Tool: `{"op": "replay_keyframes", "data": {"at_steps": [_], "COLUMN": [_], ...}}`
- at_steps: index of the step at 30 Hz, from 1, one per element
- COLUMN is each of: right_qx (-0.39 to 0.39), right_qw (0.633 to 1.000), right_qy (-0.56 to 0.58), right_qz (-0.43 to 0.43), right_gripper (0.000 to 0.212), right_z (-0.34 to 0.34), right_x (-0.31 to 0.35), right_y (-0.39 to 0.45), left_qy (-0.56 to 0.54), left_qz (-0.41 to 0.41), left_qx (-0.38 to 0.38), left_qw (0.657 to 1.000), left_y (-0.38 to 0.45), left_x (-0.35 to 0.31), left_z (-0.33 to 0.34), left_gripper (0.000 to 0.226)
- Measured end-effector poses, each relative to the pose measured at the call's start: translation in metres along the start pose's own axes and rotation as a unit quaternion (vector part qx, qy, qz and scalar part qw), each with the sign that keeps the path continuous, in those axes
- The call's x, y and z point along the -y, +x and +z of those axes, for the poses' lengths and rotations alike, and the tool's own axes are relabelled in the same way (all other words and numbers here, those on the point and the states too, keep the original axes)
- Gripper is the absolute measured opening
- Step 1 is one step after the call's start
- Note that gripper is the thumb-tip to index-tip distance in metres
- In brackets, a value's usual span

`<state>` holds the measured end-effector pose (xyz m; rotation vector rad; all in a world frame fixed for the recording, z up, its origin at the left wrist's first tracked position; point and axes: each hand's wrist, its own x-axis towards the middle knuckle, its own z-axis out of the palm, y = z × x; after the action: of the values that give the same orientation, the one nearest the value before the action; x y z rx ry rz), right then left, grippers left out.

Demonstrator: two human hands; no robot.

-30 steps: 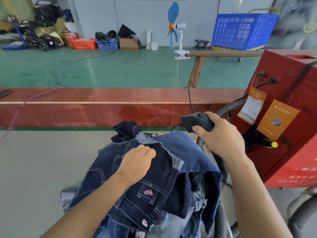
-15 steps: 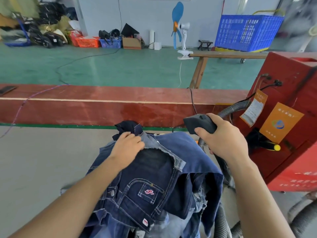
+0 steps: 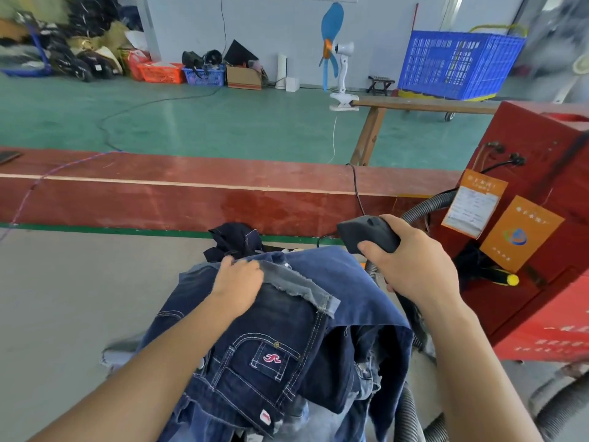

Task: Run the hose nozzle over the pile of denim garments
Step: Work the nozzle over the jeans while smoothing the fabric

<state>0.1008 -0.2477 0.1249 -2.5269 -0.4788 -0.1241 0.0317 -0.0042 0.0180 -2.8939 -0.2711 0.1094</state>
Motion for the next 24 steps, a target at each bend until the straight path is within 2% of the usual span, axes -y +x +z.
{"op": "replay_keyframes", "data": {"at_steps": [1,3,4,5,7,8,14,17,18,22,24], "right_qx": [-0.002,-0.008,-0.008,-0.007,-0.003,-0.001,0.003,0.004,0.004,0.013,0.027], "right_qw": [1.000,1.000,1.000,1.000,1.000,1.000,1.000,1.000,1.000,1.000,0.999], "right_qy": [-0.003,-0.007,-0.007,-0.007,-0.006,-0.005,-0.003,-0.006,-0.006,-0.007,-0.017], "right_qz": [0.001,0.005,0.006,0.007,0.007,0.004,0.002,-0.001,-0.002,-0.016,-0.032], "right_gripper": [0.049,0.048,0.048,0.049,0.052,0.053,0.050,0.046,0.046,0.048,0.048], "right_z": [0.000,0.001,0.001,0.001,0.001,0.001,-0.005,-0.008,-0.008,-0.009,-0.007], "right_x": [0.000,0.001,0.001,0.001,0.001,0.001,-0.006,-0.008,-0.009,-0.007,-0.004], "right_y": [0.001,0.001,0.001,0.001,-0.001,-0.002,-0.004,-0.004,-0.004,-0.004,-0.006], "left_qy": [-0.015,-0.134,-0.195,-0.209,-0.134,-0.107,-0.083,-0.103,-0.102,-0.092,-0.096], "left_qz": [-0.001,0.040,0.072,0.093,0.089,0.076,0.012,-0.006,-0.010,0.017,0.019], "left_qx": [-0.057,-0.164,-0.161,-0.114,-0.008,0.012,-0.044,0.000,-0.019,-0.089,-0.070], "left_qw": [0.998,0.976,0.965,0.967,0.987,0.991,0.996,0.995,0.995,0.992,0.993], "left_y": [-0.002,-0.008,-0.014,-0.022,-0.035,-0.041,-0.066,-0.067,-0.067,-0.076,-0.082], "left_x": [-0.013,-0.043,-0.058,-0.069,-0.080,-0.080,-0.062,-0.052,-0.052,-0.062,-0.068], "left_z": [-0.009,-0.012,-0.009,-0.006,0.010,0.018,0.030,0.028,0.024,0.018,0.019], "left_gripper": [0.032,0.028,0.037,0.049,0.067,0.071,0.080,0.094,0.095,0.072,0.067]}}
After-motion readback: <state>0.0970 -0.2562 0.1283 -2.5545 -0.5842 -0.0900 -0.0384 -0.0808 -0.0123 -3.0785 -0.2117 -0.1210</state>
